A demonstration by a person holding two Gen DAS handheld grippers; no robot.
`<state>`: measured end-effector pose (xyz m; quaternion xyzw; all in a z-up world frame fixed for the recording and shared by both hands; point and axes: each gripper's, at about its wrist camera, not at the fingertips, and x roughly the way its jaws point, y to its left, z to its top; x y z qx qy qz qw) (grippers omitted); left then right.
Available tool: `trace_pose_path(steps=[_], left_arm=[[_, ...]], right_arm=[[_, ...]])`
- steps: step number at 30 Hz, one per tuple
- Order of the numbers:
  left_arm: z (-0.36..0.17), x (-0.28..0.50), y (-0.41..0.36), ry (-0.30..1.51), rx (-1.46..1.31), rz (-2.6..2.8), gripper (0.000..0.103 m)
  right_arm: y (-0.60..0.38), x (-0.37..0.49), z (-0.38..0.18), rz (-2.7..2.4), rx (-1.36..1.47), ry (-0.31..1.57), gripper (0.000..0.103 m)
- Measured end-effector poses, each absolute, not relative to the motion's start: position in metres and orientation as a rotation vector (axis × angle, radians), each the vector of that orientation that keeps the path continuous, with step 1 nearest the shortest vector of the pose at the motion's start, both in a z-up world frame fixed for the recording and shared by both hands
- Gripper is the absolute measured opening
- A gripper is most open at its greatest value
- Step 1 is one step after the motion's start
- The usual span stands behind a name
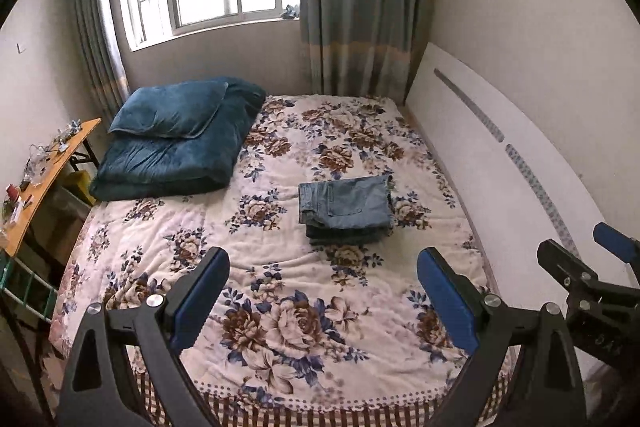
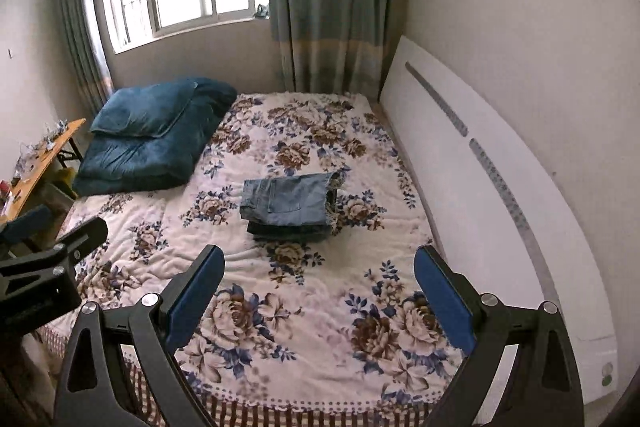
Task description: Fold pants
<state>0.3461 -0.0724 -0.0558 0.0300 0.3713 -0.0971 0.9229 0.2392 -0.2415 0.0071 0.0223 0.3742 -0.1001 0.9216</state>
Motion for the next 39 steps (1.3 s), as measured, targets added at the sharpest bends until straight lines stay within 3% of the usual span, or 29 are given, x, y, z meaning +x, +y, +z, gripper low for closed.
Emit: trace_pose_path(steps=[18, 39], left_arm=[[-0.045, 0.296, -0.056, 0.743, 0.061, -0.177, 0.096], [-0.025, 0.322, -0.063, 0.818, 0.074, -0.09, 0.096]], right_arm=[[-0.228, 0.157, 0.045, -0.221, 0.068, 0.726, 0.098], [-0.245, 0.24, 0.058, -0.151, 0.042, 0.813, 0.098]])
